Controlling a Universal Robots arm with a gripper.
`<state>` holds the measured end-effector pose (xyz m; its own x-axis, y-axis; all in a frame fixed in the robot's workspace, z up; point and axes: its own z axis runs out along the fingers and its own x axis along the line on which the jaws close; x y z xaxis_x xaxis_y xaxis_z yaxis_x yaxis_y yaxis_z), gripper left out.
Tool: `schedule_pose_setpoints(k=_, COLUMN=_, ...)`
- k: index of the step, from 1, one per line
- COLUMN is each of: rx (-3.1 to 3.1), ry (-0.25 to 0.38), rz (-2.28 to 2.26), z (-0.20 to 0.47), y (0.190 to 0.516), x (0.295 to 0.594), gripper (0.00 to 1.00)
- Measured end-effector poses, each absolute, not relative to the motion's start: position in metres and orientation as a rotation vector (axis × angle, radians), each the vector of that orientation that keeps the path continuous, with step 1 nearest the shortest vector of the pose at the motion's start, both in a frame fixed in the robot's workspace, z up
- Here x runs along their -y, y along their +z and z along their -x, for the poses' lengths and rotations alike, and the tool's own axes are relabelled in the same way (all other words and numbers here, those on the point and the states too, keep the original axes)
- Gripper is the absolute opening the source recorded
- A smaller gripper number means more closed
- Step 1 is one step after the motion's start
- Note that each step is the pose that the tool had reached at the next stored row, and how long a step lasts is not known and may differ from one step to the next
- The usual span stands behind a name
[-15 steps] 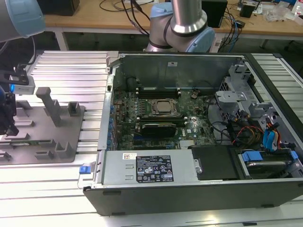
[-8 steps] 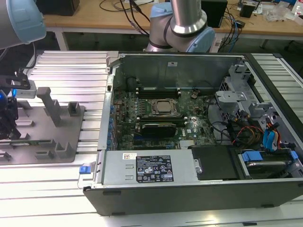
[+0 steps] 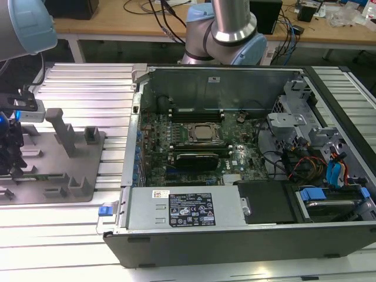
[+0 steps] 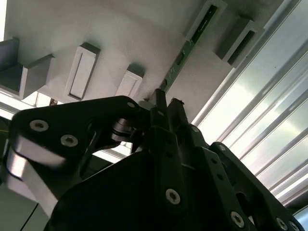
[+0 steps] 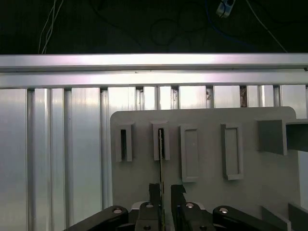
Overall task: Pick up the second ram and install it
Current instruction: 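Pick up the second ram and move it above second insertion slot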
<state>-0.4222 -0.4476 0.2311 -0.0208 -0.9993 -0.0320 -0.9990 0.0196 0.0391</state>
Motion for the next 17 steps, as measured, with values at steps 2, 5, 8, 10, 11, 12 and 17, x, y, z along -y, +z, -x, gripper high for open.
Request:
schedule_pose_setpoints(k=2, rx=2.240, ry=-0.079, rz=-2.195, z=0.422, y=0.231, x=0.448, gripper=0.28)
schedule_pose_setpoints(k=5, rx=2.241, ry=-0.067, rz=-2.206, z=0.423, y=0.228, x=0.448, gripper=0.28)
schedule_pose_setpoints(k=8, rx=2.242, ry=-0.053, rz=-2.217, z=0.425, y=0.225, x=0.448, gripper=0.28)
schedule_pose_setpoints(k=10, rx=2.241, ry=-0.053, rz=-2.219, z=0.426, y=0.220, x=0.448, gripper=0.28)
schedule_pose_setpoints(k=11, rx=2.240, ry=-0.053, rz=-2.220, z=0.426, y=0.219, x=0.448, gripper=0.28)
schedule_pose_setpoints(k=12, rx=2.239, ry=-0.053, rz=-2.221, z=0.426, y=0.217, x=0.448, gripper=0.28)
schedule_pose_setpoints(k=17, rx=2.233, ry=-0.053, rz=-2.227, z=0.427, y=0.208, x=0.448, gripper=0.28)
